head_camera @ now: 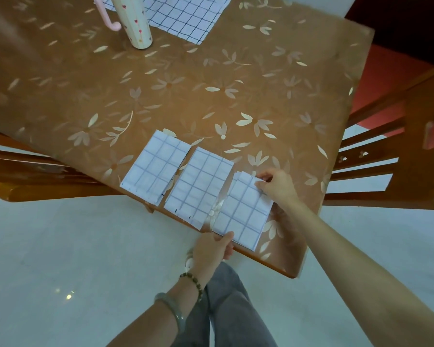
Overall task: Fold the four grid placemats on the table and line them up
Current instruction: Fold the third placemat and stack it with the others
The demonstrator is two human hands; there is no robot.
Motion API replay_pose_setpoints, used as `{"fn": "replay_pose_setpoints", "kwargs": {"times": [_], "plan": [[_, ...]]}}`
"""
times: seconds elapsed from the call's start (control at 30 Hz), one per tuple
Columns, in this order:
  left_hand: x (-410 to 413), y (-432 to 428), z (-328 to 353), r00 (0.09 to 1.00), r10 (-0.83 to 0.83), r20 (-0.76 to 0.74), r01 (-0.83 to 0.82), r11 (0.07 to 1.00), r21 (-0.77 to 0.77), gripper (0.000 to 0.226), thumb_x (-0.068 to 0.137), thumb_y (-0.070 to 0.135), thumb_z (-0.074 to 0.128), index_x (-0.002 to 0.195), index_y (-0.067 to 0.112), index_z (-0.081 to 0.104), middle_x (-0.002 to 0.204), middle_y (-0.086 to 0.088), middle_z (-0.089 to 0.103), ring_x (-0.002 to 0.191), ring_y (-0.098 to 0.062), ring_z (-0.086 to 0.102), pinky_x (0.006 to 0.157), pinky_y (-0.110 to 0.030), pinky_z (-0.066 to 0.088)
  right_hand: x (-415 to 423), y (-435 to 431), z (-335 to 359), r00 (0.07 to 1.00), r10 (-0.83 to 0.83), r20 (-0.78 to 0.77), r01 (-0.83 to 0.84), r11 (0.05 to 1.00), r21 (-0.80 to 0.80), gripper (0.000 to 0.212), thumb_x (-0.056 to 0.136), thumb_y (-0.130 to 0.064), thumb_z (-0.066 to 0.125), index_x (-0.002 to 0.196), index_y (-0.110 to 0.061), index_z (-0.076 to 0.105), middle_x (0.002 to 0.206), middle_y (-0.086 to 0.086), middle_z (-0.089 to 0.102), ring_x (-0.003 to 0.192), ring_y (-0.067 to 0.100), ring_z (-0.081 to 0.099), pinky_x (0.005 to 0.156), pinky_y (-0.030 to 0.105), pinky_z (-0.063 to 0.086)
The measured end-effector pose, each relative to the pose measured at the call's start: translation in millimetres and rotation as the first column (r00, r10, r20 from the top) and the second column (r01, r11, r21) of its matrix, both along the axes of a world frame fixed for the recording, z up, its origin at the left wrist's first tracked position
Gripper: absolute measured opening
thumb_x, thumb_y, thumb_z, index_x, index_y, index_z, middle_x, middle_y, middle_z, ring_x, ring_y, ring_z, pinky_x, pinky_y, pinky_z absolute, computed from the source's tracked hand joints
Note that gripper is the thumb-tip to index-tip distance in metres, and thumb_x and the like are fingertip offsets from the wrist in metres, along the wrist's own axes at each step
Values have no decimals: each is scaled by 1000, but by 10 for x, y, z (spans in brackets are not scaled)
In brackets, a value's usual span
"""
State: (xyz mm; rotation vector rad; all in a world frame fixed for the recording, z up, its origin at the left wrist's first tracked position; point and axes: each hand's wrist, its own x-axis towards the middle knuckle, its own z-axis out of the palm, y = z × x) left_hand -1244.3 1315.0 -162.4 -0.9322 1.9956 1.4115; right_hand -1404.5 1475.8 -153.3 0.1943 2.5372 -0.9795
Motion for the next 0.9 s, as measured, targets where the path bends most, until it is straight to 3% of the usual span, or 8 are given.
{"fn": "replay_pose_setpoints", "kwargs": {"times": [0.13, 0.2, 0.27, 0.33, 0.4, 0.57, 0.77, 0.9], "plan": [[6, -85, 86, 905, -386, -179, 315, 890, -328, 48, 92, 56, 48, 58, 23, 58, 53, 8, 58, 50, -5, 56, 57, -9, 40, 168, 62, 12, 953, 50, -297, -7, 989, 144, 31, 82, -18, 65, 112, -8, 63, 120, 12, 50, 116, 30, 42, 99, 37, 35], [-44, -131, 77, 717, -595, -364, 334, 751, -570, 36, 94, 49, 48, 70, 24, 55, 65, 9, 55, 63, -5, 52, 61, -11, 43, 365, 80, 14, 899, 166, -405, -64, 965, 254, 32, 87, -23, 59, 115, -7, 61, 134, 16, 46, 124, 33, 39, 102, 43, 31], [-107, -130, -4, 475, -747, -465, 275, 628, -728, 35, 96, 47, 44, 93, 18, 62, 90, 1, 64, 87, -14, 60, 77, -24, 54, 589, 48, -27, 865, 313, -393, -158, 912, 378, 46, 92, -34, 45, 129, -9, 53, 146, 17, 38, 135, 33, 32, 109, 44, 25], [-189, -90, -122, 374, -873, -314, 340, 444, -829, 62, 97, 56, 28, 122, 9, 60, 128, -9, 60, 121, -26, 55, 105, -40, 44, 769, 7, -104, 867, 410, -283, -250, 849, 465, 61, 97, -44, 28, 146, -9, 31, 156, 14, 20, 146, 29, 9, 116, 41, 3], [-244, -59, -222, 313, -943, -110, 447, 249, -859, 80, 94, 65, 20, 141, 5, 45, 148, -14, 42, 139, -29, 37, 115, -45, 22, 866, 4, -227, 886, 436, -157, -304, 803, 513, 67, 99, -50, 19, 151, -10, 5, 159, 10, 1, 143, 19, -14, 111, 35, -21], [-194, -39, -404, 307, -950, 47, 604, 157, -781, 90, 88, 72, 24, 149, 5, 30, 156, -14, 27, 145, -27, 19, 121, -43, 10, 937, 62, -418, 889, 458, -3, -375, 730, 571, 76, 90, -60, -5, 148, -10, -13, 158, 7, -13, 144, 21, -18, 103, 32, -35], [-184, 7, -419, 312, -948, 67, 578, 133, -805, 93, 84, 74, 35, 147, 6, 34, 154, -14, 31, 144, -28, 21, 116, -45, 17, 920, 61, -437, 886, 462, 24, -396, 731, 556, 74, 96, -57, 9, 149, -10, -11, 158, 7, -15, 141, 20, -24, 104, 37, -34], [-278, 47, -207, 285, -951, 116, 606, 85, -791, 88, 89, 69, 33, 149, 6, 26, 157, -15, 24, 146, -28, 20, 117, -46, 8, 780, 22, -226, 887, 451, 98, -439, 759, 481, 73, 97, -48, 32, 151, -7, 5, 159, 13, 0, 146, 29, -5, 115, 46, -7]]}}
